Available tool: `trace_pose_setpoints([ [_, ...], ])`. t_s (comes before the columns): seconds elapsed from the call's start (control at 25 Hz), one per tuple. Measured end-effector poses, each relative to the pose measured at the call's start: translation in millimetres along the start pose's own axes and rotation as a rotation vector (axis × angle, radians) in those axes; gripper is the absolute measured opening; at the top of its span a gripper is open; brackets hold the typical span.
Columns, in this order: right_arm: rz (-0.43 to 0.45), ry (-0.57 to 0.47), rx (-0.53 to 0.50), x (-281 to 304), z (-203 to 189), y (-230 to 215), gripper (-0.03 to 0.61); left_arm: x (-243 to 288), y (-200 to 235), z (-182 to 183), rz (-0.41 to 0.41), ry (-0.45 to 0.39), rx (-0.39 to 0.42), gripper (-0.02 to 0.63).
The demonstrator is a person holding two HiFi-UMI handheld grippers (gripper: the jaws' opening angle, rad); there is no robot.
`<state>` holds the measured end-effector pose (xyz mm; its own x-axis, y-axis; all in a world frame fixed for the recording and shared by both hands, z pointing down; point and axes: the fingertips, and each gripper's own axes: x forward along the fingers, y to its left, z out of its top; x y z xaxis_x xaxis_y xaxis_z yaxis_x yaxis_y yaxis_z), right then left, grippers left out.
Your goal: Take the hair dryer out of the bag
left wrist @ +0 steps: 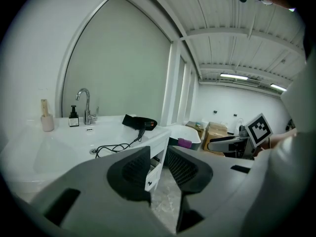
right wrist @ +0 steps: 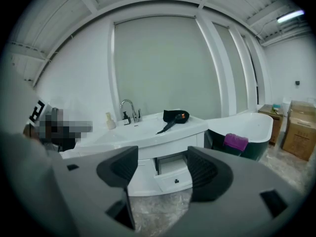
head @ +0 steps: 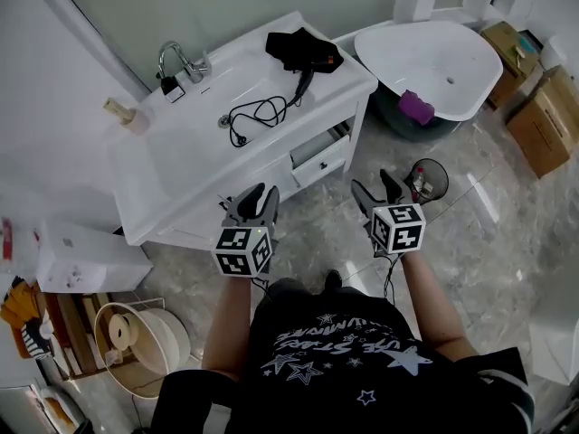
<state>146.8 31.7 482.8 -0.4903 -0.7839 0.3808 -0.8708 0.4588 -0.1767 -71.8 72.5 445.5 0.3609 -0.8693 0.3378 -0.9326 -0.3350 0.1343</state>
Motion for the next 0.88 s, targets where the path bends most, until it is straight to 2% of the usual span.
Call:
trace_pose_setpoints([
  [0.28,0.013,-0.041,0.019,13.3,19.0,-11.3,0.302,16.9,-2.3,7.9,-0.011,0.000,0.019,0.164],
  [0.44,-0.002,-0.065,0.021,27.8,28.4,-18.4,0.302,36.3,5.7,9.4,-0.033,0.005,0.024,0.166],
  [0.6,-0.041,-0.062,0.006,47.7,38.0,-34.0,0.264,69.5,19.7,17.2,-0.060,0.018,0.036,0.166],
  [0.88,-0.081,-0.028,0.010,110.1,64.0,-64.2,0.252,144.1,59.3,41.9,-0.093,0.031,0.035,0.167],
])
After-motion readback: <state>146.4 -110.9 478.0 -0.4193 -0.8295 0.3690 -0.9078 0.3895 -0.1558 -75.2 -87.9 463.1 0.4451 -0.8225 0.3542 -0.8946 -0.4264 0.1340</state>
